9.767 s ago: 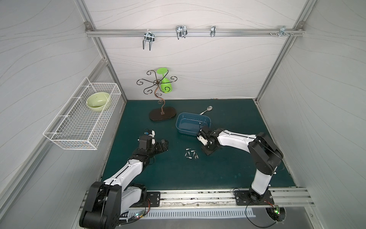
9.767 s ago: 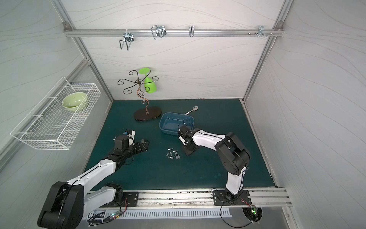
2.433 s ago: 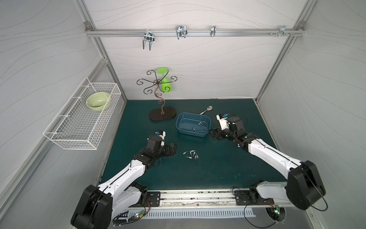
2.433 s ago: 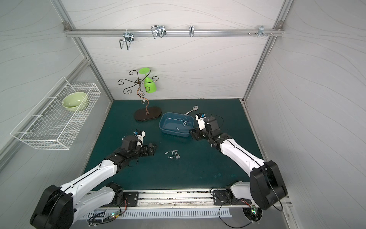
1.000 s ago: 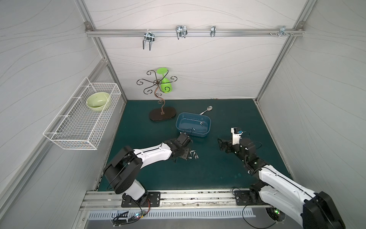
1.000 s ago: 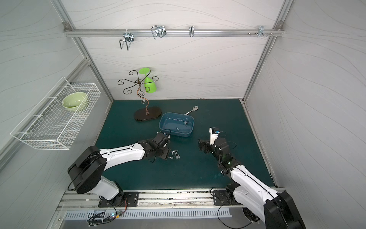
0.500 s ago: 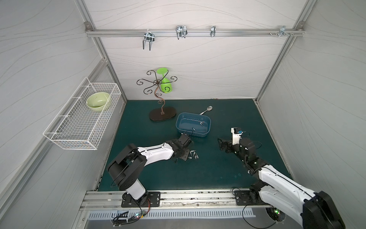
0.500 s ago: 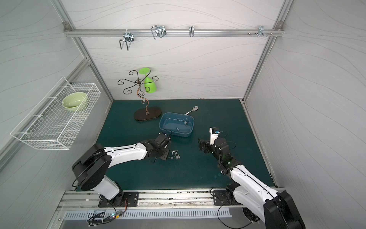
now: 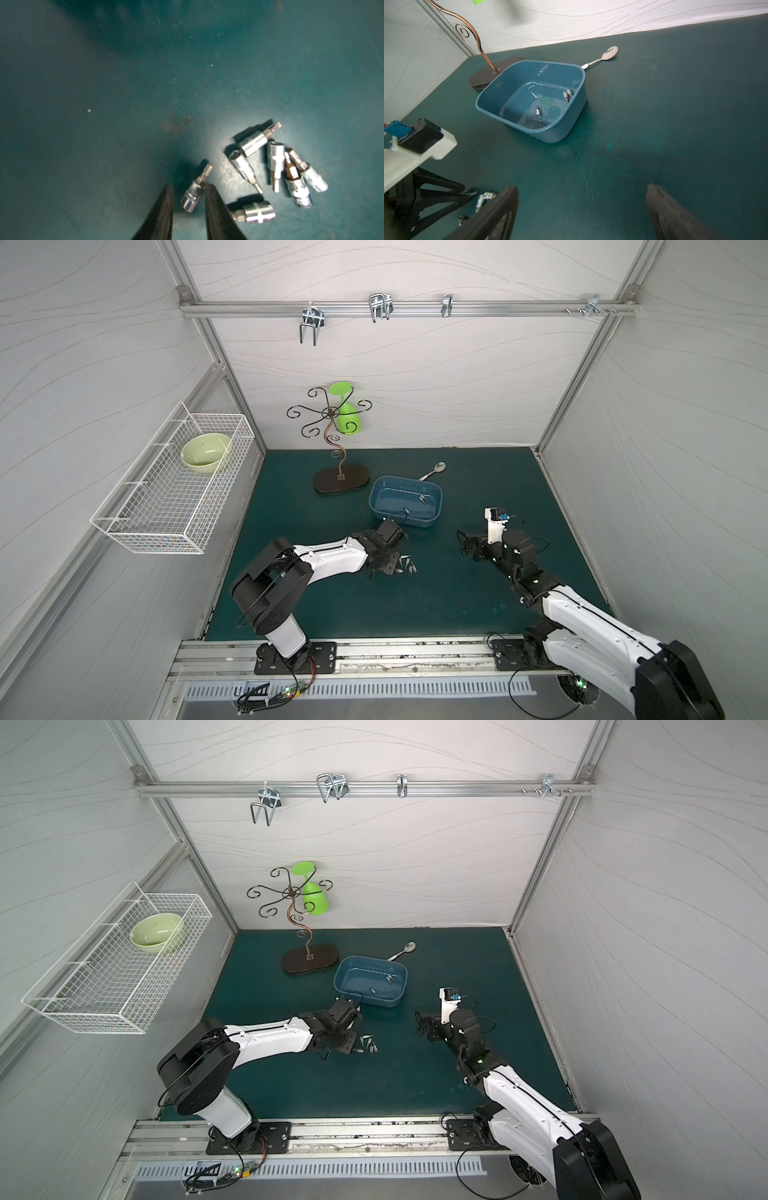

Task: Put the bit on the desktop into the storage box
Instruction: Pick up the screwdriver bit from the center of the board.

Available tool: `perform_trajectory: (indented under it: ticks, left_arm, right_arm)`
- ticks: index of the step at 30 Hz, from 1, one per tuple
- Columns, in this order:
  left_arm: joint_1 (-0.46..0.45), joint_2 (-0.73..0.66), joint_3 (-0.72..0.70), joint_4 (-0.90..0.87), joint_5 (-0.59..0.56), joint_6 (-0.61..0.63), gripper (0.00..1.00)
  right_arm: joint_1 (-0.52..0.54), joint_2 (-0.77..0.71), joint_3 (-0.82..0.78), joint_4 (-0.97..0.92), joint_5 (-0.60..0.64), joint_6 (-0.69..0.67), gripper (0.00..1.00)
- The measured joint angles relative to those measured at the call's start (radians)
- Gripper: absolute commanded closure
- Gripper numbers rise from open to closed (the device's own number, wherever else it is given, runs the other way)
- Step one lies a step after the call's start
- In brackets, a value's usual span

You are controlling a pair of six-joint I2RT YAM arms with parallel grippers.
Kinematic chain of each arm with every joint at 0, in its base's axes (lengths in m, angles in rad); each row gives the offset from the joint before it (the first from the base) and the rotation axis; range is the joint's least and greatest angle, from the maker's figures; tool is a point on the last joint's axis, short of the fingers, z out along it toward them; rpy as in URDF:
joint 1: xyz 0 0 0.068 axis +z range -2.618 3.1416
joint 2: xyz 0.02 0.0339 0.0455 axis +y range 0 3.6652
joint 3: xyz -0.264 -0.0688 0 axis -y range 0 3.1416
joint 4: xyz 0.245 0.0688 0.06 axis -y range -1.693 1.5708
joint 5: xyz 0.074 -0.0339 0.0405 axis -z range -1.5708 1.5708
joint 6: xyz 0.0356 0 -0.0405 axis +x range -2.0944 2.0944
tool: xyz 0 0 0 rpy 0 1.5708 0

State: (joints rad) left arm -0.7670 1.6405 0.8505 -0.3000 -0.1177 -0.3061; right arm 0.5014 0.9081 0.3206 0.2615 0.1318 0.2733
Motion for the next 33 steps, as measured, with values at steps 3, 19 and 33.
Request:
perform_trajectory:
  ticks: [3, 19, 33]
  left_arm:
    - [0.000, 0.001, 0.000, 0.000, 0.000, 0.000, 0.77]
    - [0.000, 0.014, 0.001, -0.001, 0.000, -0.003, 0.86]
    - [0.000, -0.089, 0.012, -0.047, -0.049, -0.043, 0.98]
  right_arm:
    - [0.000, 0.000, 0.000, 0.000, 0.000, 0.000, 0.01]
    - [0.000, 0.000, 0.000, 0.000, 0.000, 0.000, 0.01]
    - [0.000, -0.003, 0.000, 0.000, 0.000, 0.000, 0.01]
